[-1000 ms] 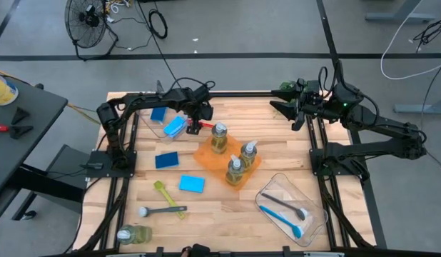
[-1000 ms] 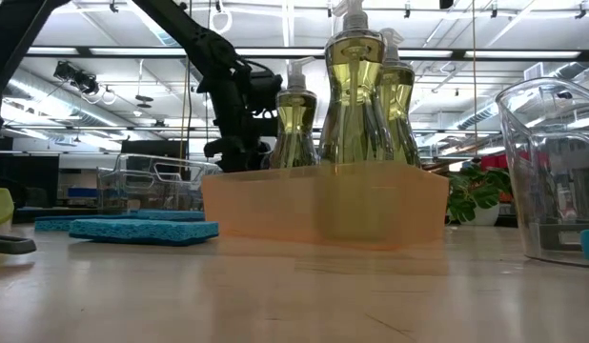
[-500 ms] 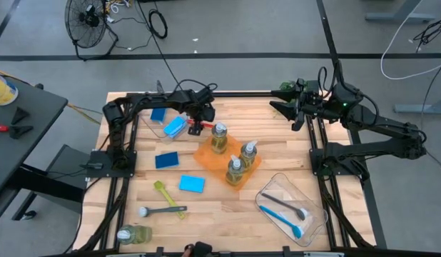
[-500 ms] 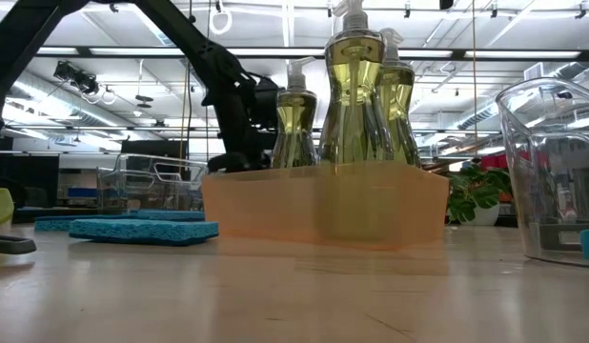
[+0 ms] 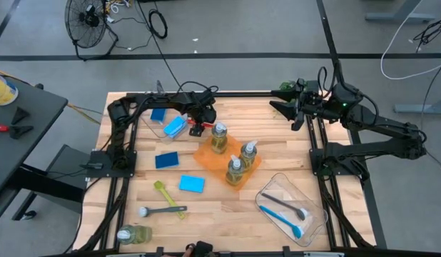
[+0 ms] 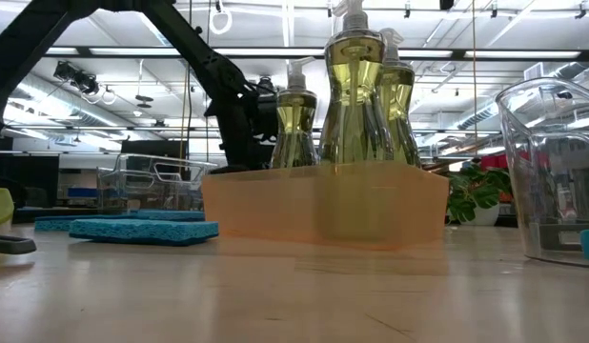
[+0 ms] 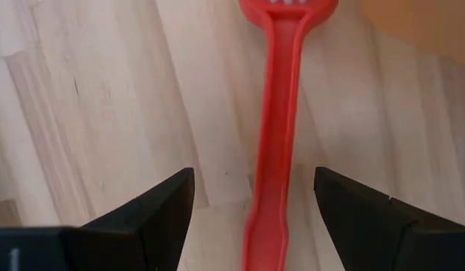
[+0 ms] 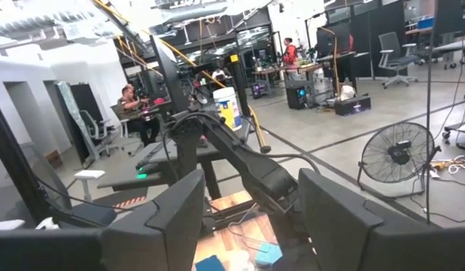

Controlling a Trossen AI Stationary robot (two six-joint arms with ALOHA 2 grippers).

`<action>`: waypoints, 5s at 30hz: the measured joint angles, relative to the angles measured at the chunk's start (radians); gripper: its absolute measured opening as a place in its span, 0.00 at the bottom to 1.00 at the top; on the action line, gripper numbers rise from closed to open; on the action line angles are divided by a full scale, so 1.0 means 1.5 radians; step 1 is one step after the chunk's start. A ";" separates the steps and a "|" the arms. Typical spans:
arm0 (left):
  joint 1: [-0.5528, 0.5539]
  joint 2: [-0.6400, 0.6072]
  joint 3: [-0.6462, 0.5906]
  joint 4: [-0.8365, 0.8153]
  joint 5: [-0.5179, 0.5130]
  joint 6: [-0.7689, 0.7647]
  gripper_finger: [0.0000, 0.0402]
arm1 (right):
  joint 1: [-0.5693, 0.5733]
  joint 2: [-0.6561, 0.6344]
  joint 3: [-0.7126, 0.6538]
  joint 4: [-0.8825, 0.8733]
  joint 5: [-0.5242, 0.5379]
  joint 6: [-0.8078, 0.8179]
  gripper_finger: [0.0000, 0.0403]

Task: Pick & Place Kitchen Sink Supplies
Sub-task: Put the orange dish brush into the bottom transparent bin

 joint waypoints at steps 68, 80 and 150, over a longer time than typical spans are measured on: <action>0.016 0.019 0.129 -0.004 -0.069 0.018 0.18 | 0.000 0.000 0.000 -0.003 -0.006 0.000 0.53; 0.051 0.018 0.320 -0.110 -0.072 0.007 0.18 | 0.000 0.000 0.000 -0.002 0.000 -0.023 0.53; -0.185 -0.001 0.693 -0.023 0.203 -0.377 0.17 | 0.011 0.094 0.000 0.231 -0.094 -0.136 0.53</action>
